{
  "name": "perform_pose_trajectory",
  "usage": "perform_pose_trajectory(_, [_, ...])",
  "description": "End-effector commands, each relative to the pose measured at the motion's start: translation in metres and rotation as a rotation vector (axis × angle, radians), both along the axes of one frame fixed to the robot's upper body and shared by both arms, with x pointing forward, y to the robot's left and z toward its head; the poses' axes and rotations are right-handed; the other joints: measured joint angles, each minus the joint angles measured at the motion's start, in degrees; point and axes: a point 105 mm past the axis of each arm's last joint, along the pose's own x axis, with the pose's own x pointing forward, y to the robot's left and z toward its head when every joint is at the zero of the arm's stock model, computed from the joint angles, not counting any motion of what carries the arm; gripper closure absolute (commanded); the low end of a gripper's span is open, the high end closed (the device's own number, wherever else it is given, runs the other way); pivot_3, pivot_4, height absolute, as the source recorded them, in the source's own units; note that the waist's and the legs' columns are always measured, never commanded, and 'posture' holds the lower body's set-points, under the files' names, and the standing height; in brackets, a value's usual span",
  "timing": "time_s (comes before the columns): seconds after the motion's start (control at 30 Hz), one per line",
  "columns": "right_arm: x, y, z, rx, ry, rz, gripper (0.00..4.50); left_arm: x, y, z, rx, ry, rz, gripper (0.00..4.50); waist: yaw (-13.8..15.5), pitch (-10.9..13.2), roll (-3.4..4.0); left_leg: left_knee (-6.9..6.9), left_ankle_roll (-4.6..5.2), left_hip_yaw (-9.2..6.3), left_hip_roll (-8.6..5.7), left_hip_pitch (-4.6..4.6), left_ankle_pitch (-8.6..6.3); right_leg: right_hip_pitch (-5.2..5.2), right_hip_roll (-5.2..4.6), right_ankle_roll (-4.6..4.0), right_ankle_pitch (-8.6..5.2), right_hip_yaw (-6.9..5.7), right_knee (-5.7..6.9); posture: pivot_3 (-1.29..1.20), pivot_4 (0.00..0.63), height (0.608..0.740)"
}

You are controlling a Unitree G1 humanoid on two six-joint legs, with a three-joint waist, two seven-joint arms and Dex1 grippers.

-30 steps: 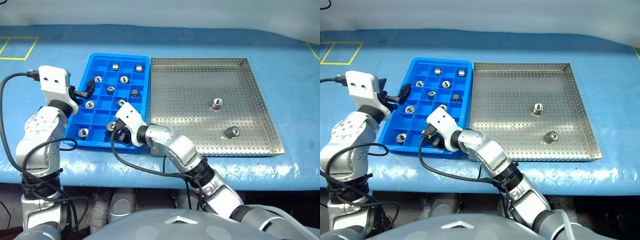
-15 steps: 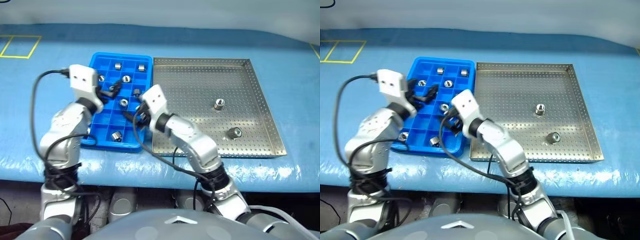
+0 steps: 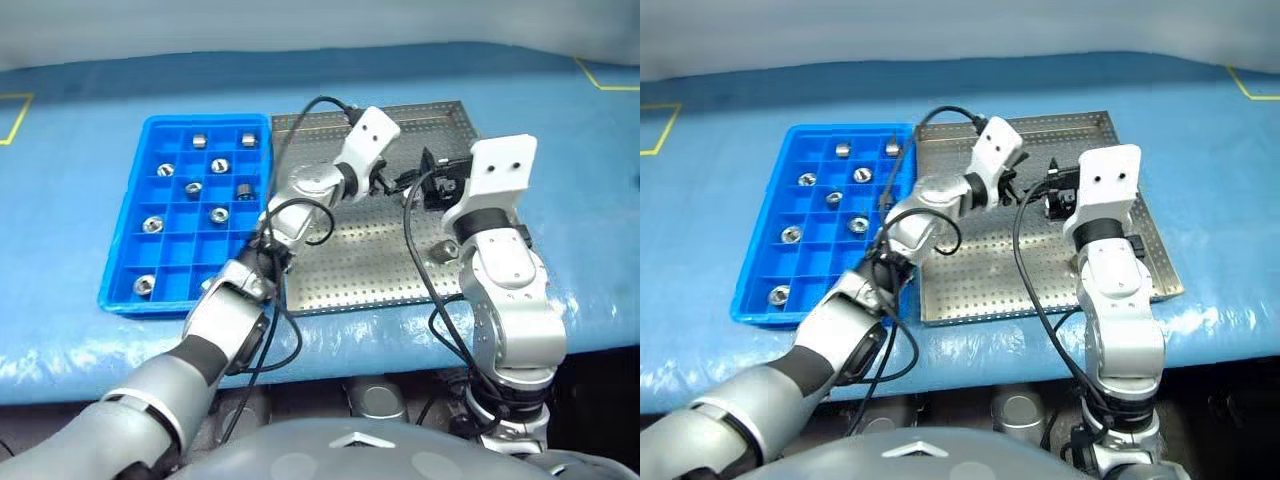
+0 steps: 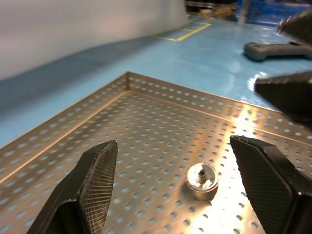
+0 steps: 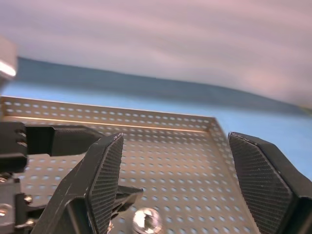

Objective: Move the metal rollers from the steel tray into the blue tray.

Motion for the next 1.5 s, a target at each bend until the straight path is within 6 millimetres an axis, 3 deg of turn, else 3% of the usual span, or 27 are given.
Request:
perform_pose_trajectory(0.03, [-0.015,-0.015,0.013,-0.013,-0.064,-0.108,0.88,0.006,-0.013,-0.005,0.067,-0.035,-0.002,0.47,-2.44,0.02,0.04,0.01,0.02,0.02,0.0,-0.01,-0.01,-0.02,0.0,0.06,-0.04,0.04,0.0,-0.43,0.15,0.74])
perform_pose_trajectory(0.23, [-0.033,-0.035,0.013,-0.012,-0.073,-0.219,0.88,0.015,-0.015,-0.022,0.213,-0.099,0.07,0.47,-9.22,0.02,0.07,0.07,0.05,0.04,-0.02,-0.02,-0.03,-0.02,-0.01,0.28,-0.16,0.06,0.06,-0.49,0.15,0.74])
perform_pose_trajectory(0.43, [-0.036,-0.04,0.013,-0.004,-0.074,-0.249,0.88,0.024,0.002,-0.037,0.287,-0.107,0.158,0.47,-13.25,0.02,0.07,0.07,0.05,0.06,-0.02,0.02,-0.03,0.01,-0.02,0.32,-0.16,0.08,0.13,-0.49,0.15,0.74])
perform_pose_trajectory(0.8, [-0.023,-0.026,-0.004,0.035,-0.003,-0.167,0.88,0.039,0.042,-0.057,0.339,-0.065,0.325,0.47,-13.84,0.03,0.06,0.07,0.05,0.05,-0.03,0.04,-0.02,0.03,-0.02,0.37,-0.14,0.1,0.19,-0.42,0.15,0.74])
perform_pose_trajectory(0.9, [-0.02,-0.022,-0.003,0.04,-0.002,-0.147,0.85,0.036,0.044,-0.067,0.346,-0.015,0.314,1.05,-13.35,0.02,0.07,0.06,0.05,0.05,-0.04,0.04,-0.03,0.03,-0.03,0.37,-0.13,0.1,0.2,-0.41,0.15,0.74])
perform_pose_trajectory(1.03, [-0.017,-0.02,-0.001,0.047,-0.01,-0.133,0.85,0.018,0.036,-0.087,0.347,0.127,0.203,2.3,-13.0,0.01,0.08,0.08,0.05,0.05,-0.04,0.13,-0.02,0.11,-0.03,0.38,-0.13,0.1,0.23,-0.4,0.15,0.74])
perform_pose_trajectory(1.07, [-0.017,-0.02,-0.001,0.047,-0.01,-0.131,0.85,0.016,0.034,-0.089,0.342,0.147,0.188,2.3,-12.82,0.01,0.09,0.06,0.05,0.04,-0.04,0.18,-0.02,0.13,-0.03,0.38,-0.13,0.09,0.23,-0.4,0.15,0.74])
perform_pose_trajectory(1.3, [-0.015,-0.016,-0.013,0.051,0.036,-0.106,0.85,0.024,0.036,-0.072,0.219,0.167,0.221,2.3,-12.34,0.0,0.08,0.04,0.05,0.06,-0.04,0.51,-0.03,0.48,-0.03,0.4,-0.14,0.12,0.17,-0.39,0.15,0.74])
perform_pose_trajectory(1.5, [-0.011,0.001,-0.072,0.036,0.279,0.021,0.85,0.049,0.057,-0.008,-0.015,0.091,0.251,2.3,-12.36,0.03,0.08,-0.02,0.05,0.1,-0.03,0.5,-0.02,0.39,-0.03,0.4,-0.14,0.18,0.22,-0.37,0.15,0.74])
